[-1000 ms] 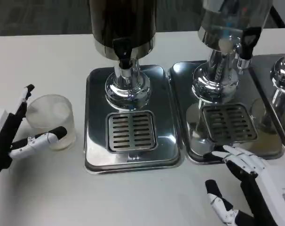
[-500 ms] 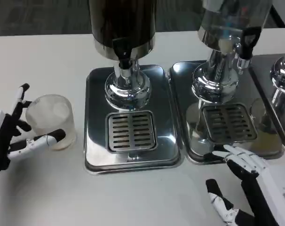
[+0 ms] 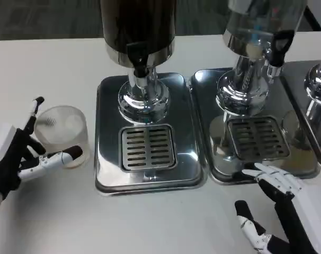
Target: Grasp the cup under the faucet to collect the drink, then remove the cup.
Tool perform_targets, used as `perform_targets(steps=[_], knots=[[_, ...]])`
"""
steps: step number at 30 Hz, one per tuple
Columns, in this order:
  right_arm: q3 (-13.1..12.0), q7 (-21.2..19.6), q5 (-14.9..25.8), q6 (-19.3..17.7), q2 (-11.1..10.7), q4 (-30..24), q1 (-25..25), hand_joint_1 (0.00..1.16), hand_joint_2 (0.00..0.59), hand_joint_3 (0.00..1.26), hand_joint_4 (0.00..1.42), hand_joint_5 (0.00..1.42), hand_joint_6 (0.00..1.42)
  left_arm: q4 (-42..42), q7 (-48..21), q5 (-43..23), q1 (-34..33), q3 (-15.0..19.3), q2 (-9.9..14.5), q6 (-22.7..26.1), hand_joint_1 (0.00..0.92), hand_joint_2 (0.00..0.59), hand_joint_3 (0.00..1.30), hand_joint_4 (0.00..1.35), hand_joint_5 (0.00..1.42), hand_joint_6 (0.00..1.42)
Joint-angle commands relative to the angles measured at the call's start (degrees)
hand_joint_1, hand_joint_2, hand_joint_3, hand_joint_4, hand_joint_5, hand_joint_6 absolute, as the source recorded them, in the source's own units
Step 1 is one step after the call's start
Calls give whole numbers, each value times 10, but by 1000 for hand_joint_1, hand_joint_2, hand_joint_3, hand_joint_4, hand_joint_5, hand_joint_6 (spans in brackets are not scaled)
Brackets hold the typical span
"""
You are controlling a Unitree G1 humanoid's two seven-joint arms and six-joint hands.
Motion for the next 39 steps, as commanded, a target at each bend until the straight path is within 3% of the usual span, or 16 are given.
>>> perform_targets(steps=[1, 7, 13, 21, 30, 39], knots=[[-6, 3, 11, 2, 3, -5, 9, 374, 461, 383, 247, 247, 323, 17, -20, -3, -15, -8, -8, -20, 150, 12, 62, 265, 584, 720], [-9, 3, 17, 2, 3, -6, 14, 331, 466, 383, 247, 247, 351, 33, -25, -6, -23, -8, -15, -35, 170, 25, 184, 320, 607, 808], [-11, 3, 18, 1, 4, -7, 16, 327, 468, 383, 247, 247, 355, 43, -22, -8, -25, -11, -18, -51, 220, 57, 415, 493, 749, 991], [-15, 3, 26, -1, 4, -7, 15, 291, 486, 375, 244, 247, 368, 43, 12, 10, -20, -19, -13, -64, 209, 69, 504, 589, 850, 1113], [-18, 3, 30, -2, 7, -7, 14, 259, 523, 375, 248, 247, 367, 45, 54, 10, -14, -24, -13, -68, 274, 88, 608, 715, 984, 1255], [-13, 4, 30, -3, 9, -2, 7, 248, 525, 382, 247, 247, 367, 39, 85, -11, 6, 0, 0, -88, 336, 68, 693, 793, 1051, 1334]])
